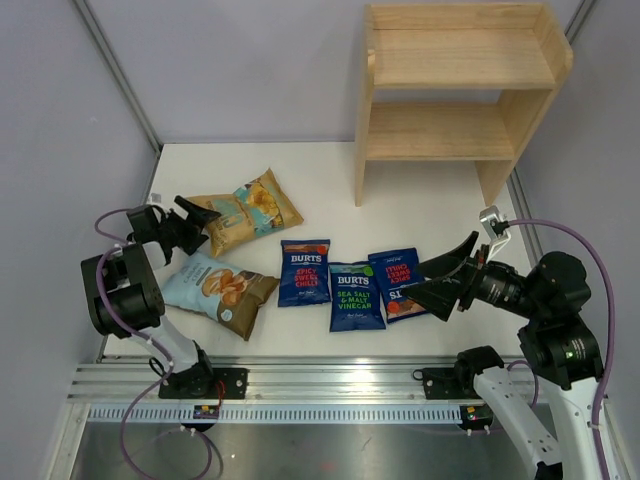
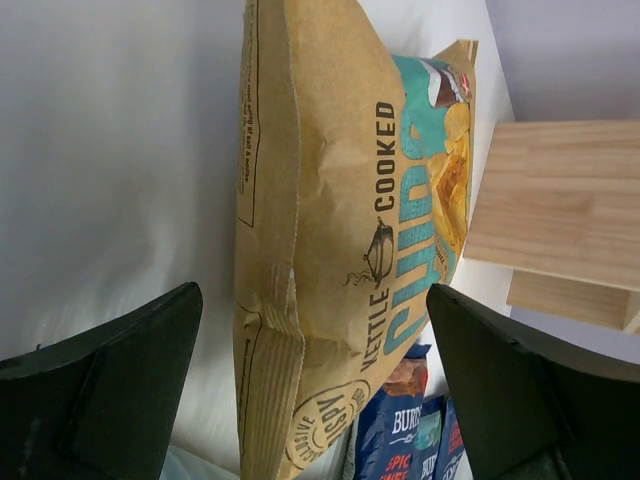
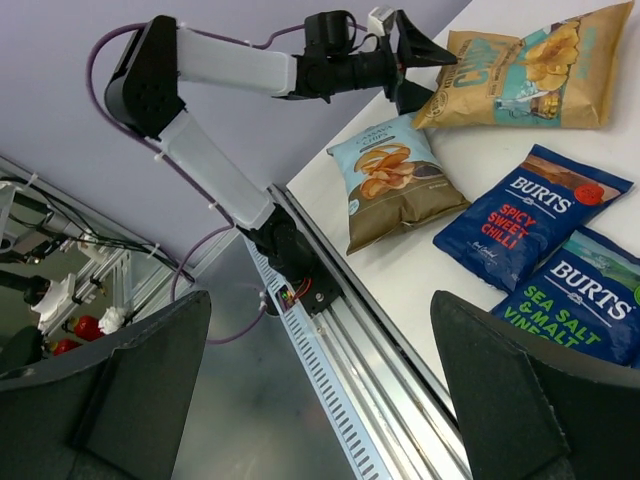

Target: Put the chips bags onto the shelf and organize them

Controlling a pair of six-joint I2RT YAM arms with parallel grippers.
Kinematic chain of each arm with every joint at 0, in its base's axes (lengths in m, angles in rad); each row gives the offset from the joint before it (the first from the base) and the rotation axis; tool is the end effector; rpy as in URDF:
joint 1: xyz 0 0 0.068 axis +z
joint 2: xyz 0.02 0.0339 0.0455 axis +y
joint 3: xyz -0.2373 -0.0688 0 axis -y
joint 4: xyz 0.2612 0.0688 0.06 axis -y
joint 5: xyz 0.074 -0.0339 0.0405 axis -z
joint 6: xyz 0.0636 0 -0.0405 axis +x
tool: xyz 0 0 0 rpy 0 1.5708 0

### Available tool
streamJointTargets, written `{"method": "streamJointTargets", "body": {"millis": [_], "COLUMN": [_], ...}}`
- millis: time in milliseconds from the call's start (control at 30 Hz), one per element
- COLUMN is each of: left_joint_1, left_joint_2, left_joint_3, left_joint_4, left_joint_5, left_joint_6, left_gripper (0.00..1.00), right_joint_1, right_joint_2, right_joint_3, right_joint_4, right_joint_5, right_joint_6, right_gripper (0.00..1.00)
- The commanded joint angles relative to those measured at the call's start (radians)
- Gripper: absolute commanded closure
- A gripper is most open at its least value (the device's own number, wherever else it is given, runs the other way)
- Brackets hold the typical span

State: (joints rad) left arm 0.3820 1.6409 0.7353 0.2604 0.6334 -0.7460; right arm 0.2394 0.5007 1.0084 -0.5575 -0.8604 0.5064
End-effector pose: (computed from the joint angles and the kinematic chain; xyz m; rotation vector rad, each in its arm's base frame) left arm 0.3343 0.0937 0.1064 -0.8660 2.0375 -0.9015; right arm 0.1112 0.0768 0.4011 -0.4827 1.6905 1.2470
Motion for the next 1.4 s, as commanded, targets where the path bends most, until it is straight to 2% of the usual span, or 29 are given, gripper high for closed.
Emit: {"method": "streamJointTargets", "body": {"millis": [0,200,267,300,333,400,433,533,567,633,700,733,833,1100,1200,1233,1367], "left_joint_1": [-0.028,-0.081,-0.094,-0.095,-0.097,-0.101,-0.101,-0.104,-0.109,-0.127,-0.143,-0.159,-0.187,-0.258,-0.302,-0.324,-0.374], "left_joint_2": [0.071,0.166,0.214,0.226,0.247,0.260,0.263,0.249,0.238,0.226,0.198,0.188,0.145,-0.018,-0.119,-0.172,-0.301], "left_joint_3": [0.070,0.137,0.159,0.165,0.171,0.171,0.167,0.148,0.136,0.130,0.118,0.113,0.107,0.082,0.065,0.064,0.046], "left_joint_4": [0.088,0.057,0.074,0.080,0.086,0.114,0.144,0.221,0.297,0.370,0.483,0.555,0.628,0.703,0.595,0.491,0.294], "left_joint_5": [0.100,0.089,0.095,0.097,0.094,0.088,0.091,0.115,0.159,0.199,0.247,0.259,0.279,0.304,0.301,0.295,0.264], "left_joint_6": [0.036,0.057,0.044,0.037,0.033,0.014,-0.002,-0.039,-0.070,-0.125,-0.163,-0.203,-0.262,-0.397,-0.374,-0.334,-0.247], "left_gripper": [0.01,0.01,0.07,0.12,0.22,0.32,0.43,0.54,0.61,0.66,0.75,0.76,0.77,0.77,0.76,0.76,0.76], "right_joint_1": [0.014,0.012,0.014,0.012,0.014,0.012,0.012,0.012,0.012,0.012,0.012,0.012,0.012,0.012,0.012,0.014,0.012], "right_joint_2": [0.022,0.044,0.047,0.048,0.050,0.055,0.058,0.065,0.068,0.075,0.076,0.079,0.088,0.136,0.147,0.136,0.102], "right_joint_3": [0.027,0.033,0.032,0.032,0.030,0.029,0.029,0.024,0.022,0.010,-0.002,-0.014,-0.024,-0.033,-0.048,-0.071,-0.143], "right_joint_4": [0.064,0.085,0.087,0.090,0.093,0.093,0.094,0.096,0.097,0.102,0.110,0.123,0.123,0.088,0.111,0.160,0.349], "right_joint_5": [-0.057,-0.068,-0.065,-0.063,-0.058,-0.049,-0.045,-0.029,-0.023,0.003,0.036,0.049,0.092,0.233,0.242,0.233,0.163], "right_joint_6": [-0.019,-0.017,-0.017,-0.016,-0.016,-0.014,-0.012,-0.011,-0.012,-0.009,0.004,0.009,0.023,0.052,0.090,0.104,0.199], "right_gripper": [0.01,0.01,0.01,0.01,0.01,0.01,0.01,0.01,0.01,0.01,0.01,0.01,0.01,0.01,0.00,0.01,0.01]}}
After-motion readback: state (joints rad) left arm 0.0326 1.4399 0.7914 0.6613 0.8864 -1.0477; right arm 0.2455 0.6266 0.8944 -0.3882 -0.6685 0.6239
